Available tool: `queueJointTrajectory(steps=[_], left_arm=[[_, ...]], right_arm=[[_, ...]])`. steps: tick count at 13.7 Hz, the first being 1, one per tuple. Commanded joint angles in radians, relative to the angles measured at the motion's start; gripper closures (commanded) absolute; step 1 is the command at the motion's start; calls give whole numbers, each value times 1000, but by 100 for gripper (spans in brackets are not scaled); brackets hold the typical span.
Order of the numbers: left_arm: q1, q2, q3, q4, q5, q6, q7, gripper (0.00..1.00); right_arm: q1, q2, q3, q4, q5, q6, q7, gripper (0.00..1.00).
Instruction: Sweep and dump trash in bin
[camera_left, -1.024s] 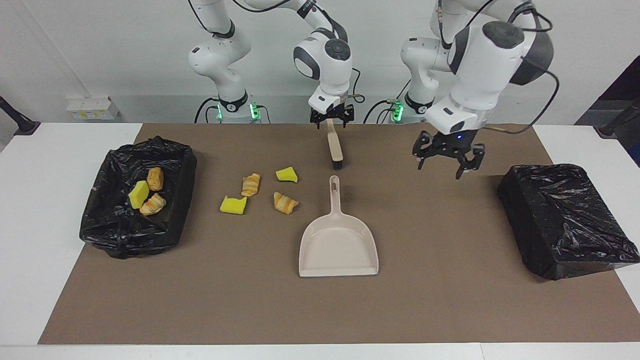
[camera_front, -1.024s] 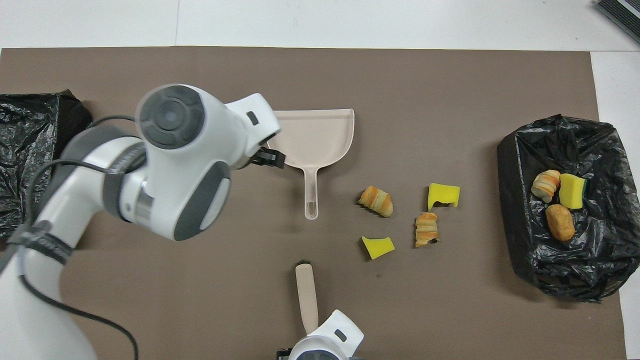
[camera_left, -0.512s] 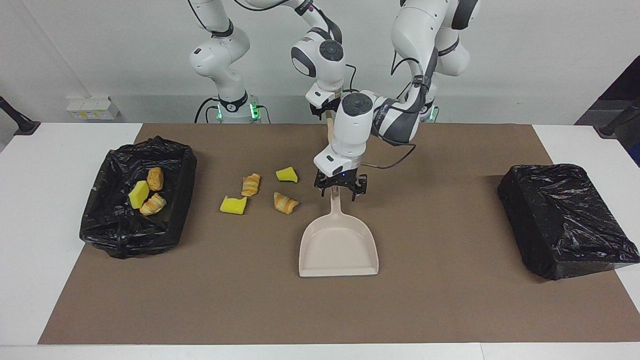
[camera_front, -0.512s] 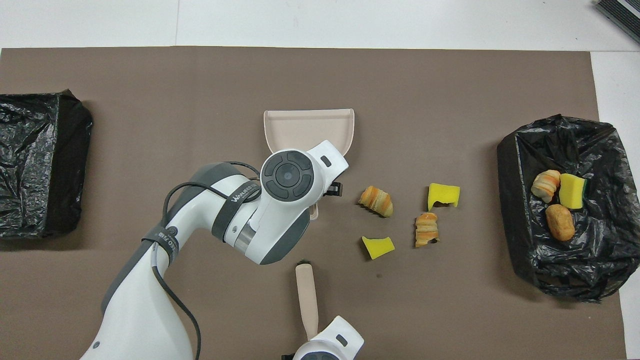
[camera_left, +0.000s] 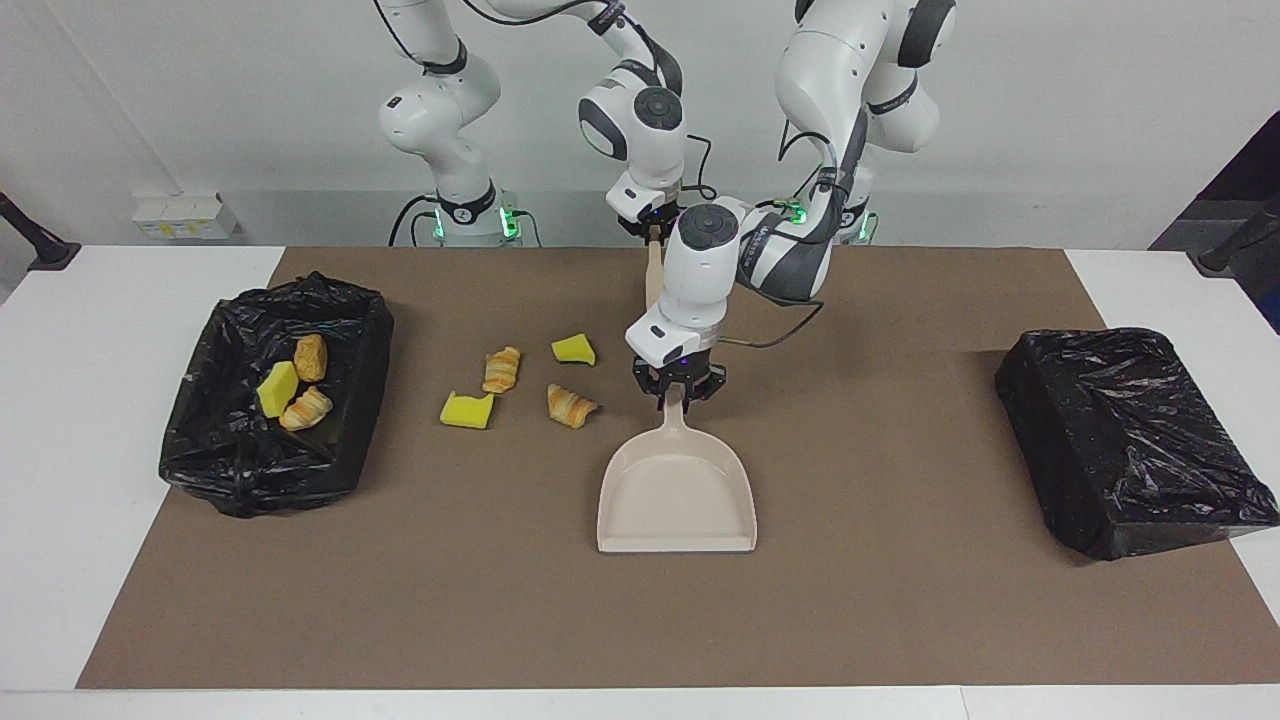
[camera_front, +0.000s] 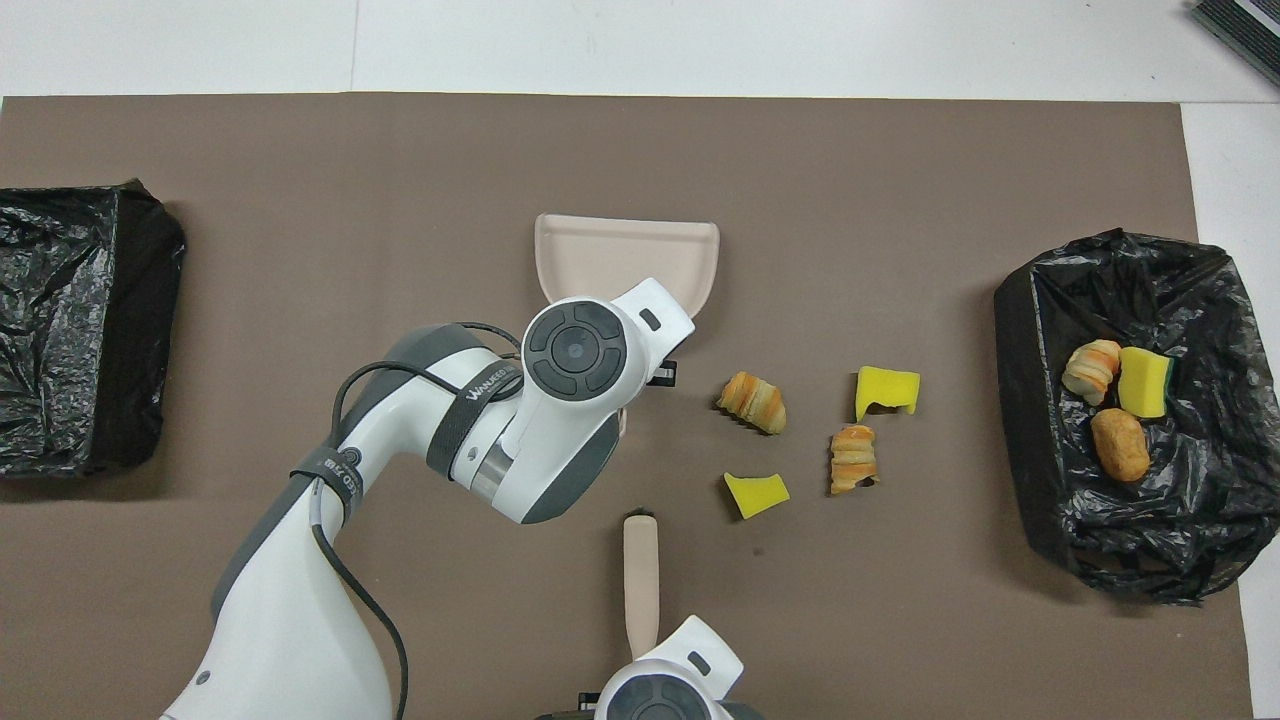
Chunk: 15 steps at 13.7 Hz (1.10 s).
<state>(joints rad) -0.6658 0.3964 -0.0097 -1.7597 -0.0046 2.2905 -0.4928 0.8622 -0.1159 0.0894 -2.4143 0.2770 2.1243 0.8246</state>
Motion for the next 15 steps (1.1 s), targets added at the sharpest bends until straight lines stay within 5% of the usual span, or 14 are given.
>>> queueJointTrajectory(steps=[1, 5, 12, 15], left_arm=[[23, -45, 17, -10, 3, -5, 98, 100], [89, -123, 19, -14, 3, -176, 396, 100], [81, -251, 16, -147, 126, -302, 769, 100], [71, -318, 14, -236, 126, -309, 995, 100]], right_arm=[[-118, -132, -2, -8, 24, -156, -102, 100], [-366, -218, -4, -11, 4, -286, -341, 100], [-705, -131, -4, 43, -350, -239, -623, 100], [-822, -117, -4, 26, -410, -175, -757, 100]])
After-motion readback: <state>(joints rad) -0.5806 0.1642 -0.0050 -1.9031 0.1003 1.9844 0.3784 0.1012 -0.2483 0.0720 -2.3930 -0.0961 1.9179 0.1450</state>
